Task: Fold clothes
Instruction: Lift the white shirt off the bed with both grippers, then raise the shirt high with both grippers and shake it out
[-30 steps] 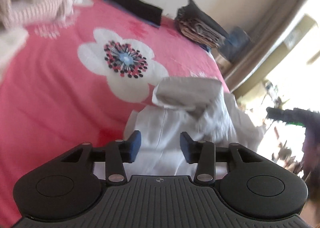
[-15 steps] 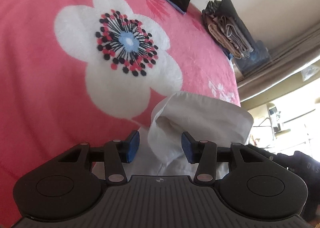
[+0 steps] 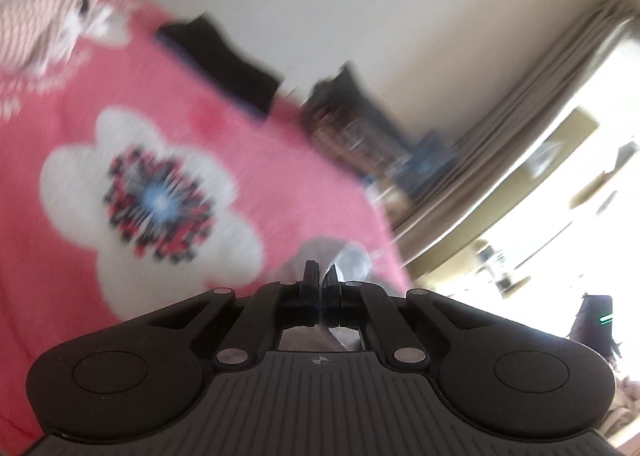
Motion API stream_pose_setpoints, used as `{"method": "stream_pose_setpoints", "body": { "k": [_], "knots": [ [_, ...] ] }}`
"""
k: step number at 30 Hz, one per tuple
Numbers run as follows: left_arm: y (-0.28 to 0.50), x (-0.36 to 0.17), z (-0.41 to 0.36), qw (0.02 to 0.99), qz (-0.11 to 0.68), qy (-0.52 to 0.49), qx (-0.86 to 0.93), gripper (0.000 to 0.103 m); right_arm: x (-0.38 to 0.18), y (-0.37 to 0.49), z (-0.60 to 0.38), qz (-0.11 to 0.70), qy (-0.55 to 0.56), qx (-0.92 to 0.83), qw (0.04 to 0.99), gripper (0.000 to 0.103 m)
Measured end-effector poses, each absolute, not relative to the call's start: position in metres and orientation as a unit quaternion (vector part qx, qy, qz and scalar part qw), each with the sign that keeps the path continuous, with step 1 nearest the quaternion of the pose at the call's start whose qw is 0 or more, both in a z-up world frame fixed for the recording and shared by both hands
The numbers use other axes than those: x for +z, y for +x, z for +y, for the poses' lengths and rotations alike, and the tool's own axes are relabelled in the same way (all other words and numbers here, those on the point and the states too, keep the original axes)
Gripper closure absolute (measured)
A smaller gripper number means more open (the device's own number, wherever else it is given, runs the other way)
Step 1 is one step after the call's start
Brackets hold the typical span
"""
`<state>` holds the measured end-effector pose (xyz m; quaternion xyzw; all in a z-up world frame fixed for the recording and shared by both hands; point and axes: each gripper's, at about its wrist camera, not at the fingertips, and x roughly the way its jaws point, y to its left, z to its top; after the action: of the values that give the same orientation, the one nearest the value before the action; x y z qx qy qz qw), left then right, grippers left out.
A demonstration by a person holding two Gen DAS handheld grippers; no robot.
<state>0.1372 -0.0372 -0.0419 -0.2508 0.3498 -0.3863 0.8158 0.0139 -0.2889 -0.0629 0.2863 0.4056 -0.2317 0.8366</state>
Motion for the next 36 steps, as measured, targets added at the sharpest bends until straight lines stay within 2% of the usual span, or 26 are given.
{"method": "stream_pose_setpoints", "body": {
  "k": [6,10,15,17,18,19,23,27,36],
  "knots": [
    [0.117,-0.001,-0.018,0.82,0.291,-0.278,-0.407,0.103,-0.058,0.001,-0.289,0.392,0.264,-0.233,0.85,0.031],
    [0.106,0.024,-0.001,0.846,0.246,-0.265,-0.393,0.103,-0.054,-0.01,-0.285,0.389,0.231,-0.228,0.862,0.044],
    [0.106,0.04,0.018,0.865,0.221,-0.262,-0.367,0.103,-0.039,-0.031,-0.275,0.386,0.138,-0.209,0.888,0.047],
    [0.104,0.044,0.022,0.87,0.215,-0.257,-0.361,0.103,-0.031,-0.039,-0.267,0.377,0.07,-0.212,0.899,0.069],
    [0.102,0.046,0.023,0.874,0.211,-0.252,-0.359,0.103,-0.029,-0.042,-0.263,0.373,0.034,-0.214,0.902,0.075],
    [0.101,0.048,0.024,0.877,0.207,-0.244,-0.359,0.103,-0.026,-0.043,-0.262,0.371,0.006,-0.217,0.903,0.089],
    [0.091,0.062,0.034,0.89,0.193,-0.217,-0.352,0.103,-0.005,-0.053,-0.262,0.336,-0.06,-0.234,0.91,0.091],
    [0.075,0.082,0.043,0.907,0.17,-0.177,-0.342,0.103,0.04,-0.072,-0.258,0.248,-0.106,-0.248,0.93,0.091],
    [0.023,0.197,0.074,0.94,0.013,-0.101,-0.326,0.103,0.161,-0.113,-0.232,0.071,-0.164,-0.225,0.958,0.094]
  ]
}}
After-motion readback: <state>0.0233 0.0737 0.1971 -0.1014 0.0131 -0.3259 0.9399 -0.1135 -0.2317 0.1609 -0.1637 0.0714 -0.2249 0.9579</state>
